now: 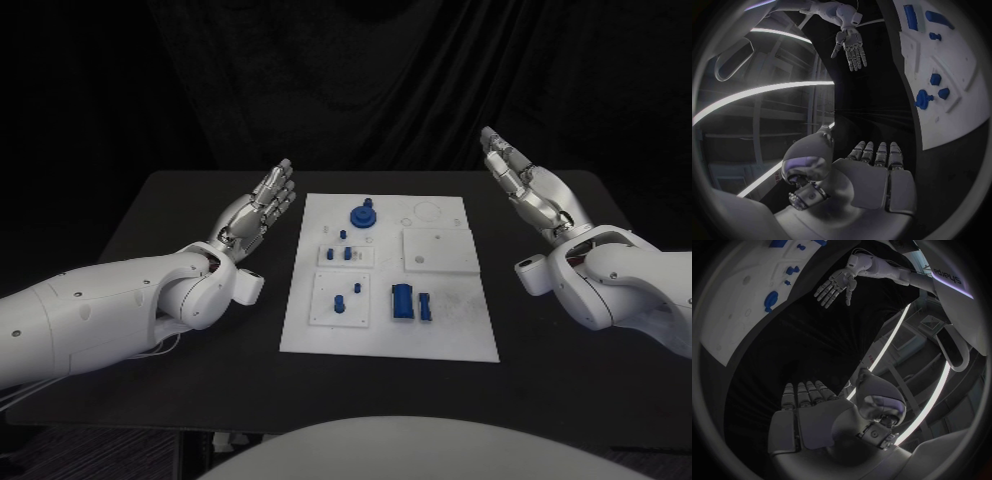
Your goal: Assemble the parts on the task board
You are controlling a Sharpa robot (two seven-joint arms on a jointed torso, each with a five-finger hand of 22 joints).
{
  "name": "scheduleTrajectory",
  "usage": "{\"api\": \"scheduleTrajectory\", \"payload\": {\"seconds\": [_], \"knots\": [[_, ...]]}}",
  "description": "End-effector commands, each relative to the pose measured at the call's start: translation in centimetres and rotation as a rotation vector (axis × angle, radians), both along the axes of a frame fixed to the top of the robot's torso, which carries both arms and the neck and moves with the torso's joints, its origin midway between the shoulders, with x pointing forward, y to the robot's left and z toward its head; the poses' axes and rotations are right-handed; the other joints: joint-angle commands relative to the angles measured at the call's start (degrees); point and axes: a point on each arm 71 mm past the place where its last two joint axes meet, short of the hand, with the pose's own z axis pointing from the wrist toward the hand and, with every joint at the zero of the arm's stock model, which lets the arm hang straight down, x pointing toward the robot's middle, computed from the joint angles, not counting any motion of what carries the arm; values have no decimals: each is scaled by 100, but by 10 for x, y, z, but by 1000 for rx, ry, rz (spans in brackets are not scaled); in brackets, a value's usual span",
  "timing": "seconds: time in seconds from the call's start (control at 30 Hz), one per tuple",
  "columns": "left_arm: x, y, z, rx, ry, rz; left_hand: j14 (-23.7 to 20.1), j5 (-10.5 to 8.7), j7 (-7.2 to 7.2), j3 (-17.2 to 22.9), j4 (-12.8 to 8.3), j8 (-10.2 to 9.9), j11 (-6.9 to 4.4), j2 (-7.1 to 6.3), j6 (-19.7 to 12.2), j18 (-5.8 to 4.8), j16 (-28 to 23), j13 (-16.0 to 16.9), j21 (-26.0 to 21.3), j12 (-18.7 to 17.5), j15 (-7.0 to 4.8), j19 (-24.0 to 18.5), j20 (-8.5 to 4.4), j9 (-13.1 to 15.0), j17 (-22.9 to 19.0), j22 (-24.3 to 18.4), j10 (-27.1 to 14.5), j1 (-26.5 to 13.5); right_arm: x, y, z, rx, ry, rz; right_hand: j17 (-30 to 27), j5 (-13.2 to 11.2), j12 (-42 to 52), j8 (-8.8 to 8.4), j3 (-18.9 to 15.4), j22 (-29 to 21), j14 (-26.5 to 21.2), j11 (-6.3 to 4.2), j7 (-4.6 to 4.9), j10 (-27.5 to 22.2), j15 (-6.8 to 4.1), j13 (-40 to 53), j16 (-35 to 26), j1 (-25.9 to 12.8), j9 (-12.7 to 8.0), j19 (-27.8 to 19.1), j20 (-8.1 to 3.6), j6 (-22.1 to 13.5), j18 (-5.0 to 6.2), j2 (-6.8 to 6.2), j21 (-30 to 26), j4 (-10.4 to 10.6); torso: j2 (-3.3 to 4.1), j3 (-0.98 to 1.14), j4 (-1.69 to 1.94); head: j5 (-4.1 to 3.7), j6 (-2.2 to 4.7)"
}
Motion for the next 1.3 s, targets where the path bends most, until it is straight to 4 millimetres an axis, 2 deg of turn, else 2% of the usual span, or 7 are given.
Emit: {"api": "scheduleTrajectory", "payload": {"seconds": [0.03,0.07,0.1,0.3,0.5,0.7,1.3], "knots": [[1,-4,2,-2,-2,23,-2,-210,607,285,-651,-20,202,-289,-3,-113,-21,-12,-19,-18,19,6,28,-8,-5,-7,1,-1075,2,3,-1,25,13,-22,-7,-524,-89,-20,326,-9,-31,-1,31,-19,0,-18,-19,-889,-12,-4,-200,-6,-83,-245,-20,-249,-24,-2,-6,-14,86],[1,-6,2,-2,-2,33,-2,-210,607,750,-651,-20,202,-760,-3,-113,-21,-12,-19,-18,19,6,28,-8,-5,-7,1,-1368,3,4,-2,36,18,-29,-7,-524,-89,-20,410,-9,-31,-1,31,-19,0,-18,-19,-1137,-12,-4,-200,-6,-83,-649,-20,-662,-34,-2,-9,-18,123],[2,-8,4,-2,-2,51,-2,-210,607,750,-651,-20,202,-760,-3,-113,-21,-12,-19,-18,19,6,28,-8,-5,-7,1,-1684,5,7,-2,57,27,-41,-7,-524,-89,-20,848,-9,-31,-1,31,-19,0,-18,-19,-1400,-12,-4,-200,-6,-83,-649,-20,-662,-52,-3,-15,-26,189],[7,-24,13,-7,10,164,-2,-210,607,750,-651,-20,202,-760,-3,-113,-21,-12,-19,-18,19,6,28,-8,-5,-7,1,-2796,15,26,-8,188,94,-122,-7,-524,-89,-20,848,-9,-31,-1,31,-19,0,-18,-19,-2345,-12,-4,-200,-6,-83,-649,-20,-662,-167,-9,-48,-80,611],[10,-42,26,-17,45,310,-2,-210,607,750,-651,-20,202,-760,-3,-113,-21,-12,-19,-18,19,6,28,-8,-5,-7,1,-2796,25,50,-18,352,201,-227,-7,-524,-89,-20,848,-9,-31,-1,31,-19,0,-18,-19,-2345,-12,-4,-200,-6,-83,-649,-20,-662,-311,-17,-90,-147,1139],[11,-53,33,-25,79,401,-2,-210,607,750,-651,-20,202,-760,-3,-113,-21,-12,-19,-18,19,6,28,-8,-5,-7,1,-2796,28,66,-25,451,281,-293,-7,-524,-89,-20,848,-9,-31,-1,31,-19,0,-18,-19,-2345,-12,-4,-200,-6,-83,-649,-20,-662,-398,-22,-116,-187,1458],[10,-56,36,-28,92,430,-2,-210,607,750,-651,-20,202,-760,-3,-113,-21,-12,-19,-18,19,6,28,-8,-5,-7,1,-2796,29,70,-28,480,306,-313,-7,-524,-89,-20,848,-9,-31,-1,31,-19,0,-18,-19,-2345,-12,-4,-200,-6,-83,-649,-20,-662,-422,-23,-122,-198,1546]]}}
